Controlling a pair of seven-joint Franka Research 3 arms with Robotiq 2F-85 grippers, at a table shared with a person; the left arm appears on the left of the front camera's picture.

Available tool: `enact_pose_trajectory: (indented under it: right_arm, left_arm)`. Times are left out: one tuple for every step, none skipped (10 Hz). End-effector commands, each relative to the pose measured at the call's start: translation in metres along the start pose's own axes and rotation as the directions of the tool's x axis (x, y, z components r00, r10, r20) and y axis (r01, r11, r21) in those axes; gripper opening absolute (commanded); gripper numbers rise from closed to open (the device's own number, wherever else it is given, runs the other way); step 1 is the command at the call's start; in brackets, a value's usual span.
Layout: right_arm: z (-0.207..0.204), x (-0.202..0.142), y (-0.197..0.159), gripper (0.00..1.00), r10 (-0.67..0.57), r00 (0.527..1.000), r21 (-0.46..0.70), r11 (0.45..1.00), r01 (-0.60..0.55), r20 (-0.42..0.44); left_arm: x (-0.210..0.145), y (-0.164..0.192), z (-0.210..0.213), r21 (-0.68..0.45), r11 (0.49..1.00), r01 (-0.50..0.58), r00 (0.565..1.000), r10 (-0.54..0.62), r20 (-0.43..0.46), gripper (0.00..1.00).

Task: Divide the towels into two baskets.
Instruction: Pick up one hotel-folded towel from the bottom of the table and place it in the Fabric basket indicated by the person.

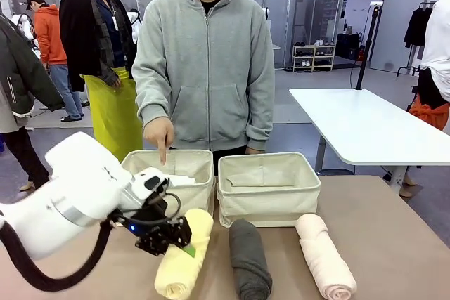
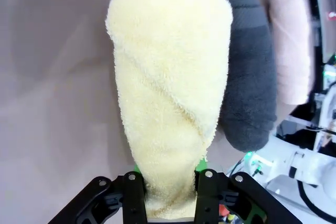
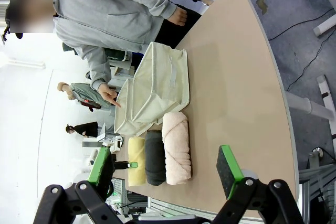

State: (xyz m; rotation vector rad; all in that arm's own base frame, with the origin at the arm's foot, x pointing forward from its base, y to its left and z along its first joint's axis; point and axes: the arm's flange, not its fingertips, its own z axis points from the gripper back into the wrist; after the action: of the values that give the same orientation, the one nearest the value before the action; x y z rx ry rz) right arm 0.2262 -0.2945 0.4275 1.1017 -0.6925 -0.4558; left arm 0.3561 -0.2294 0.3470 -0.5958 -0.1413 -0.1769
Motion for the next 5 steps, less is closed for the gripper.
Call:
enact_pose_trajectory:
  right_arm:
    - [0.001,-0.002,0.002,1.00,0.002,1.000,0.013,1.000,-0.002,0.009]
    - [0.001,-0.002,0.002,1.00,0.002,1.000,0.013,1.000,-0.002,0.009]
    - [0.001,-0.002,0.002,1.00,0.002,1.000,0.013,1.000,-0.002,0.009]
    - [0.001,-0.002,0.002,1.00,0.002,1.000,0.013,1.000,-0.002,0.009]
    - [0.001,-0.002,0.002,1.00,0.002,1.000,0.013,1.000,-0.002,0.009]
  left_arm:
    - [-0.013,0.005,0.069,-0.003,0.997,0.078,0.997,-0.078,-0.003,0.07]
    - [-0.013,0.010,0.092,0.039,0.981,0.192,0.981,-0.191,-0.037,0.07]
    - [-0.011,0.013,0.108,0.055,0.942,0.330,0.943,-0.326,-0.064,0.07]
    - [-0.007,0.020,0.125,0.079,0.887,0.456,0.889,-0.450,-0.083,0.07]
    - [-0.005,0.022,0.142,0.116,0.800,0.589,0.807,-0.576,-0.129,0.07]
